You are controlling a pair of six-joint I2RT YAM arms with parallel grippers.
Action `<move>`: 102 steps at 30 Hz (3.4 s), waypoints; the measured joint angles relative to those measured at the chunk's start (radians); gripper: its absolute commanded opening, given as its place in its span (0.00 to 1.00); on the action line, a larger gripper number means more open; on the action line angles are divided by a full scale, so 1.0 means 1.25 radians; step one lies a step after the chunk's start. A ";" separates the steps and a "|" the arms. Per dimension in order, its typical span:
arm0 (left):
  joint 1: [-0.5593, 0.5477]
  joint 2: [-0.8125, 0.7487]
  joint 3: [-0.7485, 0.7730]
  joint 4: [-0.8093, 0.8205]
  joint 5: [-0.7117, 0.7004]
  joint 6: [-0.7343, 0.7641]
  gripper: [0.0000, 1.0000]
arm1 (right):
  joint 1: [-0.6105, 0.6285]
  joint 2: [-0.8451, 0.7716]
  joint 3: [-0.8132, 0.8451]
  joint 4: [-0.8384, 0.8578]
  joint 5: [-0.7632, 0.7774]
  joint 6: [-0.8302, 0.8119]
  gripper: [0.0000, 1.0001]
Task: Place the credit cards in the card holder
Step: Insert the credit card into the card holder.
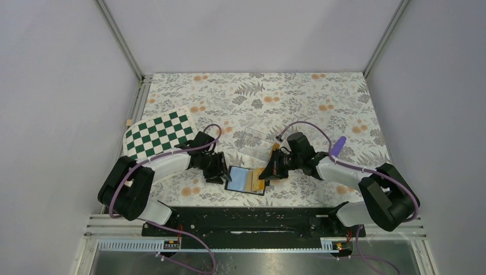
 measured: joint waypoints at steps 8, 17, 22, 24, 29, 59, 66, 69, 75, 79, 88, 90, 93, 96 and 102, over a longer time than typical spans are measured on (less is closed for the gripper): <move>-0.009 0.028 0.004 0.040 0.003 -0.015 0.31 | 0.000 0.019 0.026 0.001 0.005 -0.019 0.00; -0.124 0.020 -0.033 0.125 0.005 -0.110 0.28 | 0.000 0.019 0.035 -0.017 0.038 -0.052 0.00; -0.144 0.011 -0.048 0.144 -0.003 -0.147 0.27 | 0.000 0.027 0.040 -0.028 0.064 -0.075 0.00; -0.144 0.005 -0.053 0.147 -0.008 -0.155 0.27 | 0.000 0.030 0.042 -0.038 0.079 -0.087 0.00; -0.144 -0.003 -0.060 0.146 -0.017 -0.164 0.25 | -0.001 0.058 0.064 -0.054 0.105 -0.116 0.00; -0.144 0.004 -0.070 0.170 -0.008 -0.165 0.18 | -0.002 0.158 0.045 0.053 0.047 -0.076 0.00; -0.144 0.010 -0.069 0.174 -0.003 -0.165 0.17 | -0.002 0.163 0.043 0.067 0.038 -0.067 0.00; -0.144 0.017 -0.063 0.172 -0.002 -0.164 0.17 | -0.002 0.169 0.050 0.063 0.034 -0.071 0.00; -0.145 0.049 -0.023 0.138 -0.001 -0.142 0.16 | -0.002 0.183 0.085 0.003 0.032 -0.104 0.00; -0.147 0.077 0.024 0.092 -0.015 -0.109 0.16 | -0.002 0.185 0.109 -0.062 0.038 -0.131 0.00; -0.148 0.099 0.061 0.056 -0.026 -0.073 0.15 | -0.001 0.165 0.126 -0.185 0.061 -0.173 0.00; -0.149 0.099 0.061 0.056 -0.027 -0.069 0.15 | 0.001 0.165 0.126 -0.187 0.063 -0.174 0.00; -0.154 0.103 0.064 0.053 -0.027 -0.066 0.15 | 0.004 0.168 0.126 -0.181 0.063 -0.172 0.00; -0.160 0.106 0.069 0.053 -0.029 -0.065 0.15 | 0.008 0.175 0.133 -0.175 0.060 -0.167 0.00; -0.166 0.115 0.082 0.042 -0.033 -0.063 0.15 | 0.013 0.191 0.149 -0.172 0.049 -0.155 0.01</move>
